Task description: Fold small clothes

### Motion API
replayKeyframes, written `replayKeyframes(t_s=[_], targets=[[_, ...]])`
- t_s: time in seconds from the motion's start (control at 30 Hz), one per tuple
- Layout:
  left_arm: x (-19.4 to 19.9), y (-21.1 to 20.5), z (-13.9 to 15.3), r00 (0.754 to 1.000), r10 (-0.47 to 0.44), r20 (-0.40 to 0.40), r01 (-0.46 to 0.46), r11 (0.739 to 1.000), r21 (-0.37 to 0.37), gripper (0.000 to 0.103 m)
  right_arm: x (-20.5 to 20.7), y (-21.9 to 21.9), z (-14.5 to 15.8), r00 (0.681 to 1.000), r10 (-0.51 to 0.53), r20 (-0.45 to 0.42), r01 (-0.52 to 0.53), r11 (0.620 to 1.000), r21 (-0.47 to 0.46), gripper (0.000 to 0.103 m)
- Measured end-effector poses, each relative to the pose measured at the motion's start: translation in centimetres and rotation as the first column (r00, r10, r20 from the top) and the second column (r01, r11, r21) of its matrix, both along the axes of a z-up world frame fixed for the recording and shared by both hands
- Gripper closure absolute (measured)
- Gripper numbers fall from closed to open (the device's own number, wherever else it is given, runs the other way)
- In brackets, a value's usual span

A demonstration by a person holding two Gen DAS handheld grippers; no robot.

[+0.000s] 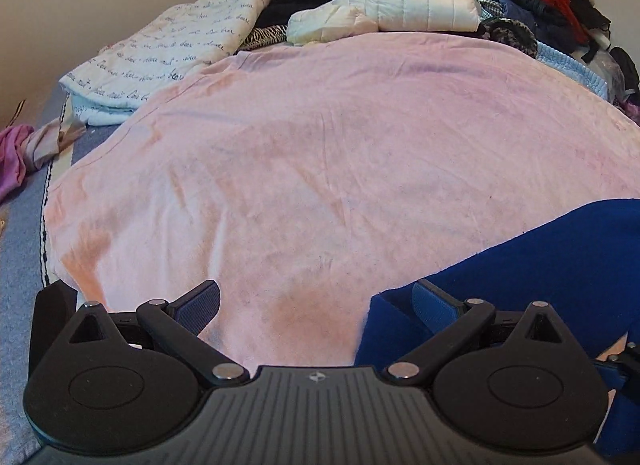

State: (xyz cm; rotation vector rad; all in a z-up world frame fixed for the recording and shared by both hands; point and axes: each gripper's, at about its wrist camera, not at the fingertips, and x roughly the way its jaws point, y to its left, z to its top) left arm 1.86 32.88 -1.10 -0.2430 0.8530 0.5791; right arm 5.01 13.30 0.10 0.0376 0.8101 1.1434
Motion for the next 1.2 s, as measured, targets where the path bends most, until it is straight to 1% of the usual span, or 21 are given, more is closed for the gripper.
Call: replayKeyframes(t_s=[0.1,0.13,0.17,0.2,0.27,0.3,0.37,0.43,0.53,0.6,0.67,0.73,0.77,0.83,0.9,0.93,1.0,1.07,1.17,1.2], targets=[[-0.1,0.5,0.0,1.0,0.003,0.016,-0.003,1.0,-0.024,0.0,0.0,1.5,-0.9,0.999,0.034,-0.003,-0.034,0.998,-0.048,0.038],[-0.1,0.5,0.0,1.0,0.0,0.016,0.001,1.0,-0.03,0.0,-0.1,1.9,-1.1,0.999,0.04,-0.005,-0.04,0.997,-0.06,0.041],[0.0,0.5,-0.1,1.0,-0.007,0.014,0.008,0.999,-0.037,0.0,-0.3,2.2,-1.3,0.999,0.043,0.005,-0.042,0.997,-0.062,0.051],[0.1,0.4,-0.2,1.0,-0.016,0.01,0.016,0.999,-0.045,0.0,-0.6,2.2,-1.2,0.999,0.045,0.016,-0.043,0.997,-0.062,0.056],[0.5,0.4,-0.4,1.0,-0.024,-0.002,0.024,0.998,-0.065,0.0,-0.9,2.1,-1.1,0.998,0.056,0.013,-0.055,0.996,-0.066,0.082],[0.6,0.4,-0.5,1.0,-0.025,-0.006,0.025,0.997,-0.078,0.0,-1.1,1.9,-1.1,0.998,0.058,0.021,-0.056,0.996,-0.07,0.088],[0.6,0.3,-0.4,1.0,-0.02,0.007,0.02,0.995,-0.097,0.0,-1.7,1.4,-0.9,0.997,0.063,0.048,-0.06,0.996,-0.073,0.092],[0.6,0.1,-0.1,1.0,-0.009,0.028,0.012,0.994,-0.11,0.0,-2.2,0.8,-0.3,0.994,0.064,0.087,-0.056,0.995,-0.083,0.093],[0.9,-0.5,0.3,0.999,0.0,0.051,0.007,0.99,-0.14,0.0,-2.5,-0.2,1.0,0.981,0.044,0.19,-0.022,0.993,-0.114,0.093],[1.2,-1.0,0.7,0.997,0.008,0.072,0.004,0.986,-0.165,0.0,-2.0,-1.6,2.4,0.968,0.005,0.25,0.025,0.993,-0.118,0.093],[1.4,-1.9,1.0,0.995,0.013,0.104,0.007,0.982,-0.187,0.0,-0.4,-3.2,3.8,0.96,-0.049,0.276,0.083,0.99,-0.113,0.094],[1.7,-3.0,1.3,0.993,-0.004,0.12,0.027,0.982,-0.189,0.0,1.2,-5.1,5.0,0.947,-0.113,0.299,0.149,0.984,-0.101,0.094],[2.0,-3.7,1.4,0.993,-0.021,0.12,0.043,0.983,-0.178,0.0,2.0,-6.2,5.5,0.942,-0.146,0.303,0.181,0.979,-0.091,0.094],[2.5,-5.4,1.5,0.991,-0.073,0.114,0.088,0.987,-0.133,0.0,3.5,-8.5,6.3,0.928,-0.213,0.306,0.247,0.966,-0.076,0.094],[2.8,-7.4,1.6,0.984,-0.14,0.109,0.148,0.987,-0.069,0.0,5.2,-10.8,6.6,0.91,-0.28,0.307,0.312,0.948,-0.061,0.094],[2.9,-8.6,1.7,0.978,-0.181,0.106,0.186,0.982,-0.033,0.0,5.8,-11.8,6.6,0.901,-0.309,0.305,0.34,0.939,-0.053,0.094],[3.2,-11.0,1.6,0.957,-0.275,0.093,0.272,0.961,0.039,0.0,6.9,-13.9,6.7,0.883,-0.361,0.299,0.389,0.921,-0.037,0.094],[3.5,-13.6,1.4,0.932,-0.353,0.083,0.343,0.933,0.109,0.0,7.8,-15.5,6.8,0.873,-0.401,0.278,0.421,0.907,-0.013,0.094],[4.1,-17.3,0.8,0.892,-0.447,0.065,0.425,0.879,0.216,0.0,8.4,-18.0,7.3,0.872,-0.441,0.214,0.44,0.896,0.056,0.094],[4.6,-18.5,0.5,0.884,-0.466,0.047,0.442,0.863,0.244,0.0,8.5,-18.7,7.7,0.868,-0.453,0.203,0.448,0.891,0.075,0.094]])
